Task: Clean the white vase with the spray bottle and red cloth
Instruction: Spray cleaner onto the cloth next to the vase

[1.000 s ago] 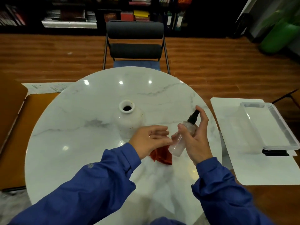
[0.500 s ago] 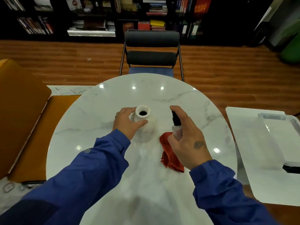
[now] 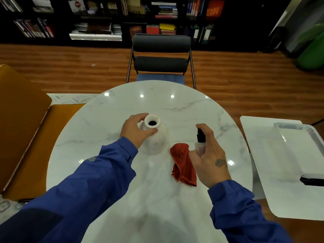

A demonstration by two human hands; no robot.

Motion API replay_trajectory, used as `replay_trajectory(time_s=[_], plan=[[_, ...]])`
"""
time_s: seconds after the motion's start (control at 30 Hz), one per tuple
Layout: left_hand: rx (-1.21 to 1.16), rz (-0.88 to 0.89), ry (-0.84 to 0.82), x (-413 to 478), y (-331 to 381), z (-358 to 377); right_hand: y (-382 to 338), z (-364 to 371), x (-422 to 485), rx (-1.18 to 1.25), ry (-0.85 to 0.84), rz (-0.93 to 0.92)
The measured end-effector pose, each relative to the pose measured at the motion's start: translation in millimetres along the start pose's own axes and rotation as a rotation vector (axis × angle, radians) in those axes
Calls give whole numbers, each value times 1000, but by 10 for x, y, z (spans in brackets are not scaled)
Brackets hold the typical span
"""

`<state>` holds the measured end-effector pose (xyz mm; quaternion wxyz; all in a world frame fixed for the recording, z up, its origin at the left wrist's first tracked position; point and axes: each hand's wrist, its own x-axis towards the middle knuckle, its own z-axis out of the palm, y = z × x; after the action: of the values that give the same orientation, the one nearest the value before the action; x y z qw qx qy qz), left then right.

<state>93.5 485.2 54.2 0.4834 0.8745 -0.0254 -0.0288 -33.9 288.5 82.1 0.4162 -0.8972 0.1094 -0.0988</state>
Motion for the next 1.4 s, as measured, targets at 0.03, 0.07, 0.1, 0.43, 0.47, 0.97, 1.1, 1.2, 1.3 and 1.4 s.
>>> replay_trajectory(time_s=[0.03, 0.07, 0.1, 0.43, 0.47, 0.97, 1.1, 1.2, 1.3, 1.4], plan=[[15, 10, -9, 9, 8, -2, 27, -2, -8, 11, 5, 13], [41, 28, -23, 19, 13, -7, 51, -5, -12, 29, 10, 24], [73, 50, -46, 32, 23, -11, 76, -12, -16, 47, 14, 33], [455, 191, -162, 178, 240, -122, 170, 47, -150, 11, -82, -4], [482, 189, -148, 176, 259, -105, 165, 42, -128, 25, -81, 5], [671, 296, -403, 329, 366, -141, 196, 133, -171, -5, -107, 15], [737, 313, -399, 320, 438, -138, 206, 153, -203, 33, -80, 20], [818, 294, -345, 301, 482, -88, 215, 151, -203, 39, -73, 16], [872, 237, -253, 321, 523, -34, 202, 154, -193, 40, -47, -6], [857, 175, -223, 361, 530, -38, 194, 165, -185, 32, -39, -2]])
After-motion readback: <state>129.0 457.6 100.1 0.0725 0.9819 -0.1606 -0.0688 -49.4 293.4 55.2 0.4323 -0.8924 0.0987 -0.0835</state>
